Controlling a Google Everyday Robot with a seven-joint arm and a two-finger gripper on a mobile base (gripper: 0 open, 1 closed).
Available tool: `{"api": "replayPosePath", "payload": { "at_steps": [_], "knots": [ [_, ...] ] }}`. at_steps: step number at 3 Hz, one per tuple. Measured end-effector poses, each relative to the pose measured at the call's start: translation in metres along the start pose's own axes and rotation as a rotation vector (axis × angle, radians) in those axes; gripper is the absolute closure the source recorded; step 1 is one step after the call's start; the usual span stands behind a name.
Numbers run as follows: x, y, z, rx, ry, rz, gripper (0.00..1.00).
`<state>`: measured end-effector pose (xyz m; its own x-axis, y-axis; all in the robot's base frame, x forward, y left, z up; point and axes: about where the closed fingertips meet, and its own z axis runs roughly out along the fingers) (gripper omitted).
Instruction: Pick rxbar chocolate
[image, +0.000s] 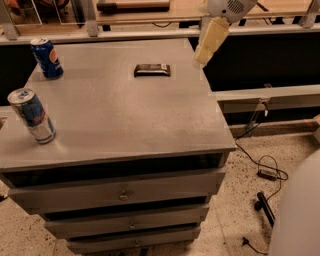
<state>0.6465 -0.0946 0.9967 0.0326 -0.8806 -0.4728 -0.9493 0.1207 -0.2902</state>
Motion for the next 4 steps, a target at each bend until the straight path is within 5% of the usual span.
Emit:
{"api": "replayPosePath", "payload": {
  "at_steps": [2,3,4],
  "knots": [
    [-0.008,-0.059,0.065,-0.054,-0.335,0.073,0.00],
    [-0.019,-0.082,0.097,-0.041,-0.401,0.146,0.00],
    [-0.036,-0.099,0.187,-0.007,-0.330,0.227,0.00]
  ]
}}
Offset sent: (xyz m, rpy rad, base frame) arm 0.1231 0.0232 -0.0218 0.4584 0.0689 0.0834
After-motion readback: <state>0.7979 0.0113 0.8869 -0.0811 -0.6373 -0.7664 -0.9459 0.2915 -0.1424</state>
